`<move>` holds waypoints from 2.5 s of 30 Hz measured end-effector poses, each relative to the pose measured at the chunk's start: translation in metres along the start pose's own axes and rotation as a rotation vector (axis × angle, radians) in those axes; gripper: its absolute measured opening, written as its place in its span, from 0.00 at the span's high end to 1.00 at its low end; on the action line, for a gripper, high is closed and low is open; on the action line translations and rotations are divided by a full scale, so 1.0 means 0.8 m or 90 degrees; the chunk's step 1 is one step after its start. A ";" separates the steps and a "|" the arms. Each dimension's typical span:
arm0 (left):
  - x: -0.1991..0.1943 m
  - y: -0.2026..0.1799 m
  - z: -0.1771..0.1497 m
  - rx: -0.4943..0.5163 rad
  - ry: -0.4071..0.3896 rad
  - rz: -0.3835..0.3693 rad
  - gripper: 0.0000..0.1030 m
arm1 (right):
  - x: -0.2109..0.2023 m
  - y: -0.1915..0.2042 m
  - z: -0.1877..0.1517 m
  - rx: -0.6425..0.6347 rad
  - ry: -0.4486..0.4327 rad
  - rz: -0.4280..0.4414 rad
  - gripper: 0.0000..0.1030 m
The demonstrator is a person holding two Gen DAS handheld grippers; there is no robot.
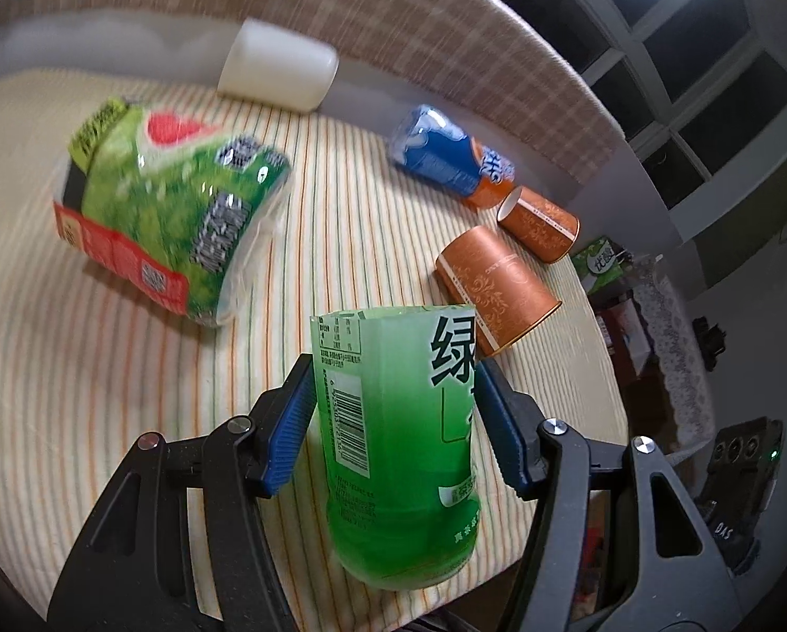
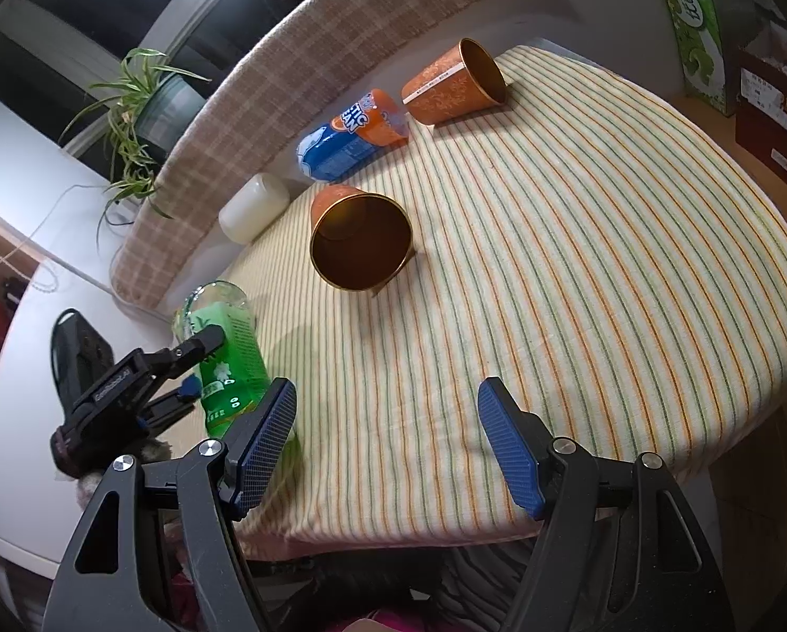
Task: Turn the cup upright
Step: 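Rotate the held bottle with the left gripper so its open end faces up, then lower the upright bottle onto the table with the left gripper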
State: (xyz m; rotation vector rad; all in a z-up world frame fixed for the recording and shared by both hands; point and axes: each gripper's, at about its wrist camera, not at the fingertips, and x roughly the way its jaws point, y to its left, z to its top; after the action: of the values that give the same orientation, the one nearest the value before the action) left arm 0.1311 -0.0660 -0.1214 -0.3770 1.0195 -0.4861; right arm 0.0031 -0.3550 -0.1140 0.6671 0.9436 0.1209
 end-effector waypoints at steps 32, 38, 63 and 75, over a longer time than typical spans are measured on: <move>-0.029 -0.068 -0.014 0.199 -0.139 0.130 0.41 | -0.008 0.004 -0.005 -0.018 -0.011 -0.010 0.31; -0.022 -0.070 -0.018 0.206 -0.132 0.134 0.41 | -0.008 0.002 -0.005 -0.022 -0.013 -0.014 0.31; -0.014 -0.070 -0.027 0.207 -0.110 0.123 0.40 | -0.005 0.013 -0.003 -0.028 -0.011 -0.018 0.31; -0.012 -0.064 -0.031 0.200 -0.096 0.110 0.24 | -0.004 0.014 -0.004 -0.030 -0.010 -0.019 0.31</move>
State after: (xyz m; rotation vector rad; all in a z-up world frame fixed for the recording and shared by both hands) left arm 0.0945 -0.1053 -0.0995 -0.0439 0.8051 -0.4462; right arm 0.0009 -0.3461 -0.1067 0.6097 0.9328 0.1118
